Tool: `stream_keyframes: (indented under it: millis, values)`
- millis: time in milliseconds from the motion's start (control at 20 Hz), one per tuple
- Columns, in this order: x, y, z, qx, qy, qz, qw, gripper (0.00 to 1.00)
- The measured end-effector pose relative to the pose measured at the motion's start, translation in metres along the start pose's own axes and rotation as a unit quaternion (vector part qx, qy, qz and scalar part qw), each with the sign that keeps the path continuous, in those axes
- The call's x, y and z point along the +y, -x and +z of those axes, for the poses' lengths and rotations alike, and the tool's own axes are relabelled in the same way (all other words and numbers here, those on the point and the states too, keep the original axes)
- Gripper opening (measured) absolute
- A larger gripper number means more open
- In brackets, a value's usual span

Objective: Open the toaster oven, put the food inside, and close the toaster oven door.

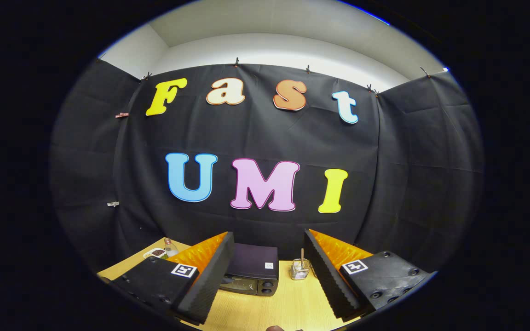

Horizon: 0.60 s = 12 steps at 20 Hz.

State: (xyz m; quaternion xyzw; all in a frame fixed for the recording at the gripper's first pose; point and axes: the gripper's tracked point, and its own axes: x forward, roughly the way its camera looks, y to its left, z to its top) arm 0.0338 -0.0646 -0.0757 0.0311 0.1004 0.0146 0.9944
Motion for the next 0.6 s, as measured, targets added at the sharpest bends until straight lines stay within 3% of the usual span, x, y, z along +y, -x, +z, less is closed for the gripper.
stream_keyframes:
  millis: [600]
  values:
    - [-0.019, -0.009, 0.001, -0.006, -0.003, 0.020, 1.000, 0.97]
